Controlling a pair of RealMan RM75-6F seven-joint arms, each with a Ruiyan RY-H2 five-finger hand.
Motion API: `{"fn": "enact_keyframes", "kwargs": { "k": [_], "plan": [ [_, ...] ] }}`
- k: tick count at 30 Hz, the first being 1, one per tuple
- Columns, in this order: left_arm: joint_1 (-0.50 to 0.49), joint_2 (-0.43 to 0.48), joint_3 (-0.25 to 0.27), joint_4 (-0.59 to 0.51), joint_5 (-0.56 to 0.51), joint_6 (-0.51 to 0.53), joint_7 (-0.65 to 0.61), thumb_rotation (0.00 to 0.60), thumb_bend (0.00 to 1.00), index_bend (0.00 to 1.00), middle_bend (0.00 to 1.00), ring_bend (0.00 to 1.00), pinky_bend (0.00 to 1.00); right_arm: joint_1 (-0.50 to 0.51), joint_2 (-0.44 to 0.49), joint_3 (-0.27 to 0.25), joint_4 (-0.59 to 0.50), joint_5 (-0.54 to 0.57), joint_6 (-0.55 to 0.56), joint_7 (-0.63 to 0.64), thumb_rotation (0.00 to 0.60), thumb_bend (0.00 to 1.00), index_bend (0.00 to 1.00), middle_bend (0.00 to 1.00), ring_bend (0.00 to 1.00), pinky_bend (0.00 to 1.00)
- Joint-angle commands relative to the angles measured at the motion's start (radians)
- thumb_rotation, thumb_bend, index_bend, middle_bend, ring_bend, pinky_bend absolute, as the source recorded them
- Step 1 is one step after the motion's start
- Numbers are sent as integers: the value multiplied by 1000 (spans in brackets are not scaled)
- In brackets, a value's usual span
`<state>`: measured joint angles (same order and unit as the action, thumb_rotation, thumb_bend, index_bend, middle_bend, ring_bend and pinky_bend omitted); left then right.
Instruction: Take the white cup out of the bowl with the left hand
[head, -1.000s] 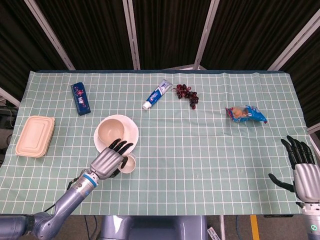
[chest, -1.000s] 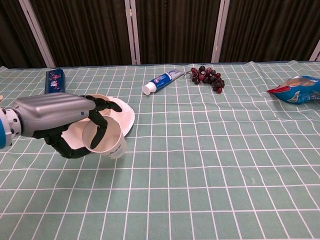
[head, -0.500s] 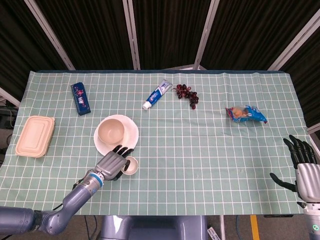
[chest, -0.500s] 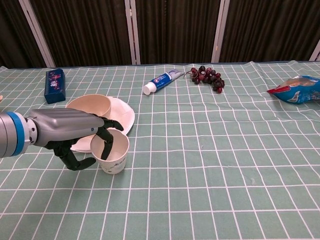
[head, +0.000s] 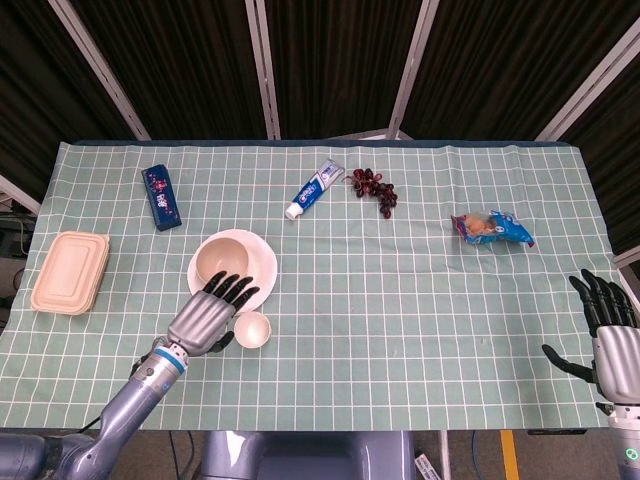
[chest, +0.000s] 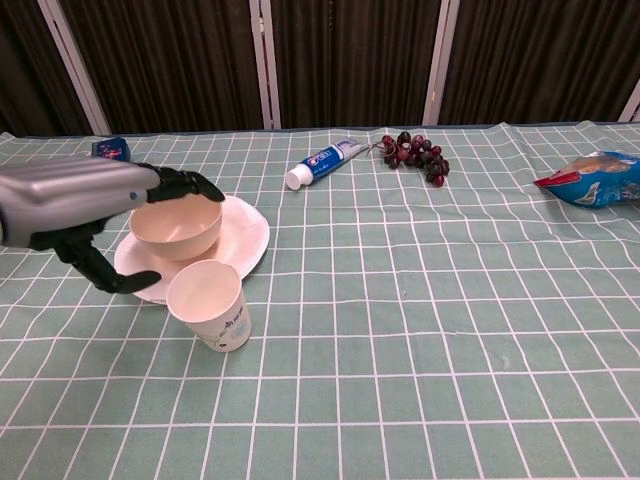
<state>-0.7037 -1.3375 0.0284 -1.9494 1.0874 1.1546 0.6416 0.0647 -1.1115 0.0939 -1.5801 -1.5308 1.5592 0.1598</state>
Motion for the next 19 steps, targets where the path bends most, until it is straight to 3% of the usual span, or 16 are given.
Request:
{"fn": "enact_keyframes", "kwargs": {
  "k": [1, 5, 9, 13, 19],
  "plan": [
    [123, 55, 61, 3, 180, 163, -95, 600, 413, 68, 0, 0, 0, 1, -3, 1, 2, 3, -3, -10, 600, 70, 69, 0, 0, 0],
    [266, 76, 108, 91, 323, 371, -183, 600, 405, 67, 0, 0, 0, 5, -11, -4, 11, 5, -17, -34, 600, 71, 67, 0, 0, 0],
    [388, 65, 123, 207, 359, 515, -229, 600, 386, 56, 0, 0, 0, 17, -19, -15, 26, 10, -54, -78, 600, 71, 67, 0, 0, 0],
    [468, 59, 136, 273, 351, 559, -254, 600, 312, 0, 0, 0, 0, 27, -25, -24, 23, 20, -90, -114, 600, 70, 65, 0, 0, 0],
    [525, 49, 116, 353, 336, 555, -329, 600, 228, 0, 0, 0, 0, 34, -35, -26, 28, 28, -107, -141, 600, 71, 21, 0, 0, 0]
  ]
}}
